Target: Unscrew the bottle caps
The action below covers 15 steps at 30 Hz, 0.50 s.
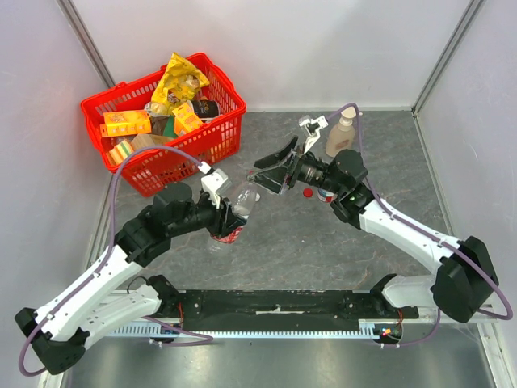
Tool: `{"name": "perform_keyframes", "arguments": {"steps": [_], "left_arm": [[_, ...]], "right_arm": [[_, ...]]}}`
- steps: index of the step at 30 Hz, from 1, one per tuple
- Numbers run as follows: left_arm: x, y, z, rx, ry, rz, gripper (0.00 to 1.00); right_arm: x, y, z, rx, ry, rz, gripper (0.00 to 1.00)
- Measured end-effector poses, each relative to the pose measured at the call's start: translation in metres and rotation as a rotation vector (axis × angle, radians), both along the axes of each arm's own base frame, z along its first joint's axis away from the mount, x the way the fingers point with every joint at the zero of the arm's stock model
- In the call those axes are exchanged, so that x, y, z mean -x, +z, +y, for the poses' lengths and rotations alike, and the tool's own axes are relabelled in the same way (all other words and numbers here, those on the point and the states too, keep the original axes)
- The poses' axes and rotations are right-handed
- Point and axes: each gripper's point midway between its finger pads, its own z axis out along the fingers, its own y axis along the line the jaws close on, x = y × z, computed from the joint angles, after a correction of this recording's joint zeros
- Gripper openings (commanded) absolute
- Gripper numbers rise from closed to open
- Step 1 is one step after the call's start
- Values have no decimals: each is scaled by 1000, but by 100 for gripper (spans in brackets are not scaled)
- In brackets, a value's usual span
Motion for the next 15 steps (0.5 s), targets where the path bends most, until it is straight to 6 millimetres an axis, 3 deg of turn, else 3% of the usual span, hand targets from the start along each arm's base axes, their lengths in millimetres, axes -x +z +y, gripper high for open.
{"name": "perform_keyframes", "arguments": {"steps": [3,9,15], "left_arm": [[-4,-11,7,-52,37,12,26],[-13,-25,20,-126,108,19,25],[-18,-33,30,-172,153,17,25]], "right_arm": [[-8,-8,-4,46,-58,27,97],[-22,-14,-6,112,-128,66,74],[-33,-38,6,170,-128,130,66]]}}
